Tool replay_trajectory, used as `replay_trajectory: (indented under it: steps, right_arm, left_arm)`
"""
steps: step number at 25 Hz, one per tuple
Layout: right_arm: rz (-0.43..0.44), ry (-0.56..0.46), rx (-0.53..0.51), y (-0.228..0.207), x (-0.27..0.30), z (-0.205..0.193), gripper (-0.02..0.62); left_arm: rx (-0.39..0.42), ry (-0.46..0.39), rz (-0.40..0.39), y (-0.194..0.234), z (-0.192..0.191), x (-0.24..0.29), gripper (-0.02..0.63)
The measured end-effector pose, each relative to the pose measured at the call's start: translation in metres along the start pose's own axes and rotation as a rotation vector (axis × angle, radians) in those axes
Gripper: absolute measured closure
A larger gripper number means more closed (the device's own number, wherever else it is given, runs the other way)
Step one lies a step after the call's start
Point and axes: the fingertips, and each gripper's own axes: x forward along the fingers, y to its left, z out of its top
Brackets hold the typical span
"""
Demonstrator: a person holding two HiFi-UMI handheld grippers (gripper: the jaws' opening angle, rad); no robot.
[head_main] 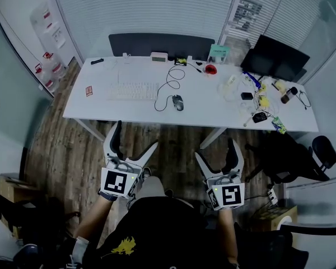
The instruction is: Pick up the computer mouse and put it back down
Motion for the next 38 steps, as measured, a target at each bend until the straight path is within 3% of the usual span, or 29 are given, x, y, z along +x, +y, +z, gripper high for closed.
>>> replay_trajectory:
  steps: [1, 2, 4, 7, 15, 21, 29, 33, 38]
  right_arm:
    - [-0.001, -0.006, -0.01, 0.0, 0.001, -0.001, 0.042]
    - [-0.008, -0.017, -0.021, 0.0, 0.002, -0.001, -0.004]
    - [-0.029, -0.041, -0.037, -0.002, 0.004, 0.001, -0.004]
    - [-0.02, -0.037, -0.033, -0.001, 0.012, 0.001, -0.005]
    - [0.018, 0.066, -0.022, 0.0, 0.071, -0.036, -0.003]
    - [0.033, 0.139, -0.022, -0.002, 0.148, -0.056, -0.003]
    - [-0.017, 0.189, 0.024, -0.025, 0.261, -0.066, -0.003]
    - [-0.07, 0.227, 0.034, -0.027, 0.308, -0.074, -0.003]
    - [-0.141, 0.32, 0.055, -0.032, 0.334, -0.11, -0.003]
  left_arm:
    - [-0.001, -0.01, -0.018, -0.002, 0.001, -0.001, 0.079]
    - [-0.009, -0.017, -0.037, -0.003, 0.002, -0.001, 0.021]
    - [-0.022, -0.012, -0.053, -0.002, 0.001, -0.002, 0.017]
    - [-0.009, -0.015, -0.006, 0.008, 0.003, -0.004, 0.017]
    - [-0.013, -0.009, 0.104, 0.064, -0.025, 0.013, 0.018]
    - [-0.049, 0.047, 0.123, 0.125, -0.06, 0.06, 0.018]
    - [-0.074, 0.02, 0.142, 0.216, -0.07, 0.147, 0.018]
    - [-0.107, 0.034, 0.125, 0.262, -0.093, 0.181, 0.018]
    - [-0.135, 0.02, 0.033, 0.27, -0.115, 0.218, 0.018]
